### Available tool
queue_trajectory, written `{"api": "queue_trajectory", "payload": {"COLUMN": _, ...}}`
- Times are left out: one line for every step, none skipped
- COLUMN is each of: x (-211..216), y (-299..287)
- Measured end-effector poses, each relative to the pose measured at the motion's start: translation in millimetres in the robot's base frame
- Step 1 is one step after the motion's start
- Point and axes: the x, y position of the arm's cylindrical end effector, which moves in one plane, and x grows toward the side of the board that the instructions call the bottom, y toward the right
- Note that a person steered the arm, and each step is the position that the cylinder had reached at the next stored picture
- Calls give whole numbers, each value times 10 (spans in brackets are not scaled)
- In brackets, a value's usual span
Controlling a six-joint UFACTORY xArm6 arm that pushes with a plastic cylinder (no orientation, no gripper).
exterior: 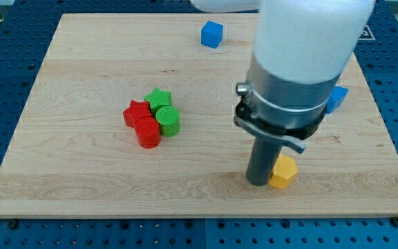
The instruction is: Move the yellow hexagon slightly upwards
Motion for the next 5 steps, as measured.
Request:
{"api": "queue_trajectory", "payload": {"x": 174, "y": -131}}
{"api": "queue_trajectory", "payload": {"x": 411, "y": -153}}
{"api": "queue_trajectory", "payload": {"x": 27, "y": 332}}
{"api": "queue_trajectory", "payload": {"x": -557, "y": 656}}
{"api": "queue_trajectory", "payload": {"x": -492, "y": 598}}
